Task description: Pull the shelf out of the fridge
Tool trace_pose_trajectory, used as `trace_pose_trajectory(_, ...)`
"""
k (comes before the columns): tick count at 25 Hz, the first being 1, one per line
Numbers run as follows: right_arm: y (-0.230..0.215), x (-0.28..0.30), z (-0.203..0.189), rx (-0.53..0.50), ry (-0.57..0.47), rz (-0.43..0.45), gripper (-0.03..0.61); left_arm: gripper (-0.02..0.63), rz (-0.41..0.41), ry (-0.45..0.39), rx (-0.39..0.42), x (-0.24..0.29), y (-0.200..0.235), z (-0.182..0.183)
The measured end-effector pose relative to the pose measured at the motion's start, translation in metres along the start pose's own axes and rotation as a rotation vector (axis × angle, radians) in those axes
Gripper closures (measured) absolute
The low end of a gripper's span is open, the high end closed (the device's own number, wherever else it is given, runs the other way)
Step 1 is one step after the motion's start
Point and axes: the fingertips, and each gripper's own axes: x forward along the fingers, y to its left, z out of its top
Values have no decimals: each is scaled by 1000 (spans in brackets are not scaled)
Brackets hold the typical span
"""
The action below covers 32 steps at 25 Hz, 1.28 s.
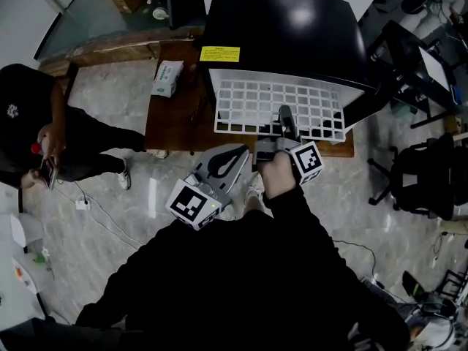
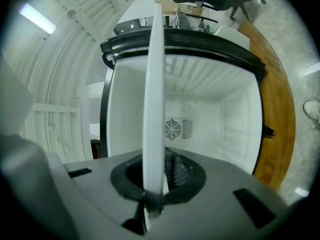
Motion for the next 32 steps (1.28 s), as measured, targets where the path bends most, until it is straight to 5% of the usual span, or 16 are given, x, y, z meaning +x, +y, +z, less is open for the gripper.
trace_pose_trajectory(10, 3, -75, -9, -121, 48, 7, 549, 607, -18, -3, 20, -14, -16, 0)
trace_pose_trajectory(20, 29, -128, 18, -387, 65, 50, 549, 607, -51, 10, 33, -15, -42, 1)
trace_pose_trajectory(24, 37, -146, 30, -560, 73, 24, 549, 607, -76, 2, 46, -13, -52, 3)
trace_pose_trajectory(32, 77, -154, 53, -1126, 137, -44, 549, 607, -109, -11, 45, -4, -63, 8)
